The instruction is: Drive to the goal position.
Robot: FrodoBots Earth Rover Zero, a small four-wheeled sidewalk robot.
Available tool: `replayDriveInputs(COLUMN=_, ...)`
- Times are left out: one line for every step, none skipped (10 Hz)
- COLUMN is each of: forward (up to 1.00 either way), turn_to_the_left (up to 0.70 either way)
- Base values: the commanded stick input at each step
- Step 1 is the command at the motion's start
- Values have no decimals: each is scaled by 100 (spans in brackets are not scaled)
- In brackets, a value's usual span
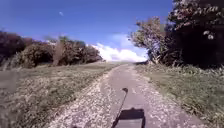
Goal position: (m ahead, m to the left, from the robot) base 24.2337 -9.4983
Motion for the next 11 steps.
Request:
replayDriveInputs(forward=100, turn_to_the_left=-4)
replayDriveInputs(forward=100, turn_to_the_left=-5)
replayDriveInputs(forward=100, turn_to_the_left=-33)
replayDriveInputs(forward=100, turn_to_the_left=-37)
replayDriveInputs(forward=100, turn_to_the_left=-26)
replayDriveInputs(forward=100, turn_to_the_left=-14)
replayDriveInputs(forward=100, turn_to_the_left=-1)
replayDriveInputs(forward=100, turn_to_the_left=0)
replayDriveInputs(forward=100, turn_to_the_left=0)
replayDriveInputs(forward=100, turn_to_the_left=0)
replayDriveInputs(forward=100, turn_to_the_left=0)
